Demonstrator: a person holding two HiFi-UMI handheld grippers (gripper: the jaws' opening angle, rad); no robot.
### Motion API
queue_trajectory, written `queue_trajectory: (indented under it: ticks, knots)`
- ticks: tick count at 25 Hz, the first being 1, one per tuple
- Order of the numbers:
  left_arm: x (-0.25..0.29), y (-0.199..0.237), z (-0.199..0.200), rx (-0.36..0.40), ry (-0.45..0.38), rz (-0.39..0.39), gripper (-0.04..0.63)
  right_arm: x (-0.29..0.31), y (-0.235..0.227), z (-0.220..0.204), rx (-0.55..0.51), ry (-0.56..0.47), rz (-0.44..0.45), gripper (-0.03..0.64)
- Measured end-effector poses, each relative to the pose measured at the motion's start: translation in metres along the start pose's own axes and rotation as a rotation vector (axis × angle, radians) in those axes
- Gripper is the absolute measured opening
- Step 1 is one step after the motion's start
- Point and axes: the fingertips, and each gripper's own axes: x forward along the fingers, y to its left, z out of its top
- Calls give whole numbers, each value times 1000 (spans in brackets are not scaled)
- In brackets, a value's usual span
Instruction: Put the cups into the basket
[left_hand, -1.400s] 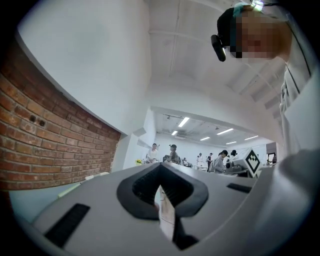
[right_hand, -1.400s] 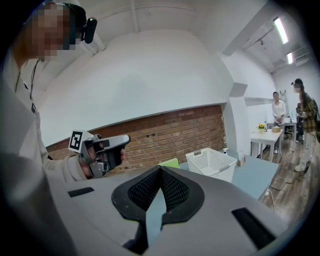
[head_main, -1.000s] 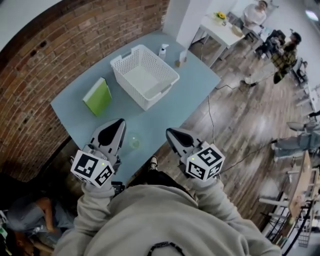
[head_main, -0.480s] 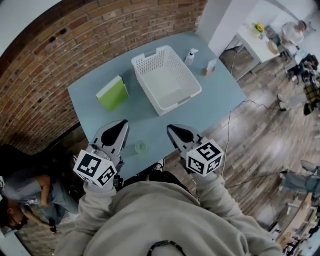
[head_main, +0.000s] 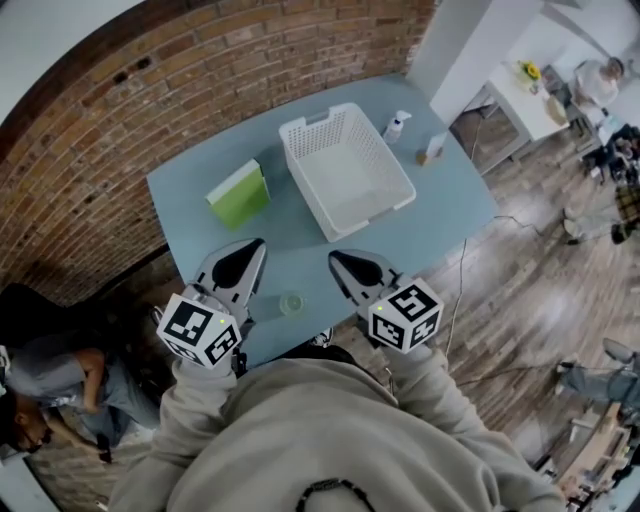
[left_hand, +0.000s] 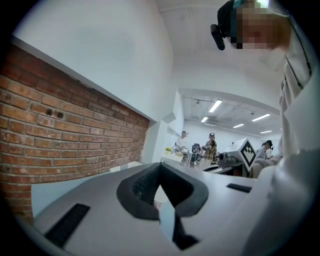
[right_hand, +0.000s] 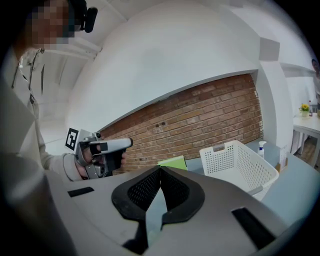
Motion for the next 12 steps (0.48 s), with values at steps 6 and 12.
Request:
queue_trajectory:
  ticks: [6, 12]
  knots:
    - [18, 11, 3, 4, -28, -39, -3, 9, 1, 11, -23, 0, -28, 11]
    - [21, 13, -9, -38, 5, -92, -3, 12, -5, 22, -36, -9, -63, 11]
